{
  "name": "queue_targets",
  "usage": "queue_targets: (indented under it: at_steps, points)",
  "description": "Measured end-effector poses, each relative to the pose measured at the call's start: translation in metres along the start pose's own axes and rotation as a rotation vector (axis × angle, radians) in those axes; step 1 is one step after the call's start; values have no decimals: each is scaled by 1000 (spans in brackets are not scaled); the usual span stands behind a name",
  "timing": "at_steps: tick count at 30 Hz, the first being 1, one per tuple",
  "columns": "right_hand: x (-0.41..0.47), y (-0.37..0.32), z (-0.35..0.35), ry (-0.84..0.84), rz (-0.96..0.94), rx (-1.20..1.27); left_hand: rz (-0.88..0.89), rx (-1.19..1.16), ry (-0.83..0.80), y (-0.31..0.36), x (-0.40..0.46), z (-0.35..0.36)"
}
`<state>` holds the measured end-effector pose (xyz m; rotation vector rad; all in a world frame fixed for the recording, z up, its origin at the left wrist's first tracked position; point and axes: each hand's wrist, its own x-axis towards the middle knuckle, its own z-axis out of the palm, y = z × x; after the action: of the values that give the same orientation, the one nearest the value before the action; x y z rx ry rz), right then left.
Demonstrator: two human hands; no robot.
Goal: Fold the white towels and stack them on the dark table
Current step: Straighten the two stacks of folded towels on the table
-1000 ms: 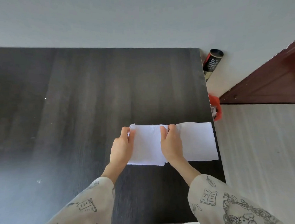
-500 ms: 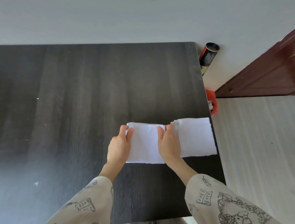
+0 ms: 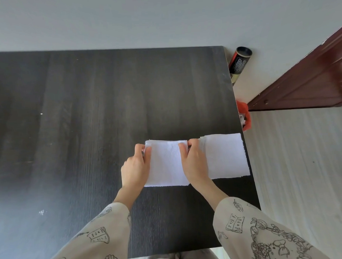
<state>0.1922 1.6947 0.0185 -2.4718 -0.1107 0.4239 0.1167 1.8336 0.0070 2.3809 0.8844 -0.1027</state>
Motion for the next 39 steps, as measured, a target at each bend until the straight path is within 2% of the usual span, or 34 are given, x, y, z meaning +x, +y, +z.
queue_targets:
  at_steps: [4, 7, 9, 11, 13, 15, 17, 20, 25, 29, 33, 36, 39]
  points:
    - [-2, 1, 0, 35, -12, 36, -7, 10, 4, -3, -1, -2]
    - [-10, -1, -1, 180, -137, -84, -19, -17, 112, 0, -9, -6]
    - [-18, 0, 4, 310, -314, -202, 147, 31, 221, 1, -16, -5]
    - [-25, 0, 15, 292, -450, -268, 346, 130, 282, 3, -20, 2]
    - [-24, 3, 27, 206, -525, -340, 515, 267, 233, 6, -18, 11]
    - [-17, 9, 37, 143, -525, -445, 581, 434, 149, 8, -10, 18]
    - [-9, 15, 43, 88, -478, -490, 561, 519, 86, 5, 0, 21]
    - [-3, 21, 47, 6, -428, -528, 531, 497, 30, -4, 8, 27]
    - [2, 31, 54, -7, -442, -543, 505, 403, -30, -10, 14, 39]
    - [6, 33, 56, -24, -429, -531, 504, 466, -164, -22, 21, 56]
    - [6, 32, 55, -71, -403, -524, 490, 469, -177, -22, 22, 58]
    - [6, 28, 50, -112, -397, -509, 499, 326, -134, -14, 19, 49]
    - [3, 22, 38, -145, -395, -362, 419, -58, -125, -4, 10, 28]
